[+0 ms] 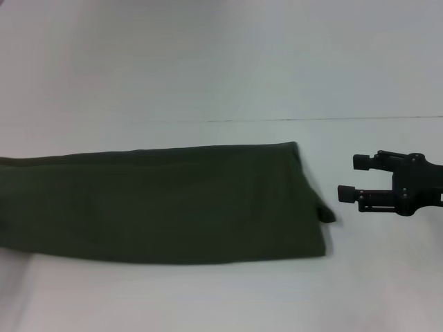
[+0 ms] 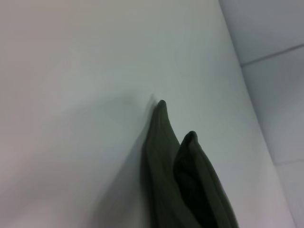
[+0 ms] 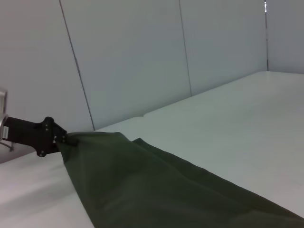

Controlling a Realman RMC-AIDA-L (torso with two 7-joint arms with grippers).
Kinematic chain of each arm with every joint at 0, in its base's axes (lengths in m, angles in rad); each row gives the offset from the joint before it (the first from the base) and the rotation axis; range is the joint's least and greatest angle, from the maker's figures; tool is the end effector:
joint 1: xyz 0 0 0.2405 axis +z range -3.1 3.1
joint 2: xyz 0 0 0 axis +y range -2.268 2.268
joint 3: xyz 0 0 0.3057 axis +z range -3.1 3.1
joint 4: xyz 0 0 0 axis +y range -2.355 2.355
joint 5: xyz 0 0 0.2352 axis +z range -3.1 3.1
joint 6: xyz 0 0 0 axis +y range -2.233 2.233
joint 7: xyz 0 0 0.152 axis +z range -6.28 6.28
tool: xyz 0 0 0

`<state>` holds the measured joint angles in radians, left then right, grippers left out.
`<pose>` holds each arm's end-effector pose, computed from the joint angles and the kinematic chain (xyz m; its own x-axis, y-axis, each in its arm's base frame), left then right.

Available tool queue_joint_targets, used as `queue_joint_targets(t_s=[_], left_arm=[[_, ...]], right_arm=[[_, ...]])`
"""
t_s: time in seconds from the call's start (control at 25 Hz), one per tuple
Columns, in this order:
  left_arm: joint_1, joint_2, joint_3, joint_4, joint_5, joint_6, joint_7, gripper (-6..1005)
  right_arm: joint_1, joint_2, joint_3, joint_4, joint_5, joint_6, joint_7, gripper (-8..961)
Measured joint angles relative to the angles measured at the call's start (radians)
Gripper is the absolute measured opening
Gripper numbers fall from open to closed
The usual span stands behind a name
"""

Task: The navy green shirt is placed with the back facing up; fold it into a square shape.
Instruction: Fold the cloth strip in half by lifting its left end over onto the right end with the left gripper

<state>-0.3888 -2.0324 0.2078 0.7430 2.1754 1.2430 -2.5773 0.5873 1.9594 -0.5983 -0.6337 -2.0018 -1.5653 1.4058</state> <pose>-0.4614 0.3436 0.0803 -0.4365 0.4819 0.7597 0.8957 0.3125 0.3164 0.3187 0.4091 0.0341 0.8052 -0.2965 -0.5136 -0.4664 -0.8515 -0.2396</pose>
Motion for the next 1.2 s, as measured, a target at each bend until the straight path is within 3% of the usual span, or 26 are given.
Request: queue_joint_targets(t_s=[0.32, 0.44, 0.56, 0.68, 0.96, 1.08, 1.2], left_arm=[[-0.003, 0.004, -0.021, -0.002, -0.011, 0.005, 0.063, 19], [-0.073, 0.021, -0.005, -0.019, -0.103, 0.063, 0.163, 19], [-0.162, 0.023, 0.039, -0.021, -0.179, 0.148, 0.232, 20], [-0.258, -0.003, 0.134, -0.022, -0.224, 0.192, 0.277, 20], [-0.441, -0.117, 0.421, -0.092, -0.230, 0.040, 0.327, 24], [-0.484, -0.142, 0.537, -0.215, -0.247, -0.093, 0.326, 27], [-0.526, -0.143, 0.599, -0.399, -0.308, -0.193, 0.365, 29]], right_arm=[[-0.006, 0.006, 0.017, 0.001, 0.001, 0.015, 0.005, 895], [-0.012, 0.008, 0.044, 0.005, 0.002, 0.026, 0.005, 895], [-0.025, 0.008, 0.080, 0.008, 0.002, 0.051, 0.005, 896], [-0.043, 0.008, 0.112, 0.008, 0.001, 0.080, 0.007, 896], [-0.084, 0.001, 0.182, 0.009, 0.001, 0.093, 0.016, 895], [-0.092, -0.002, 0.191, 0.010, 0.000, 0.095, 0.023, 895], [-0.097, -0.002, 0.194, 0.010, -0.001, 0.096, 0.032, 895]])
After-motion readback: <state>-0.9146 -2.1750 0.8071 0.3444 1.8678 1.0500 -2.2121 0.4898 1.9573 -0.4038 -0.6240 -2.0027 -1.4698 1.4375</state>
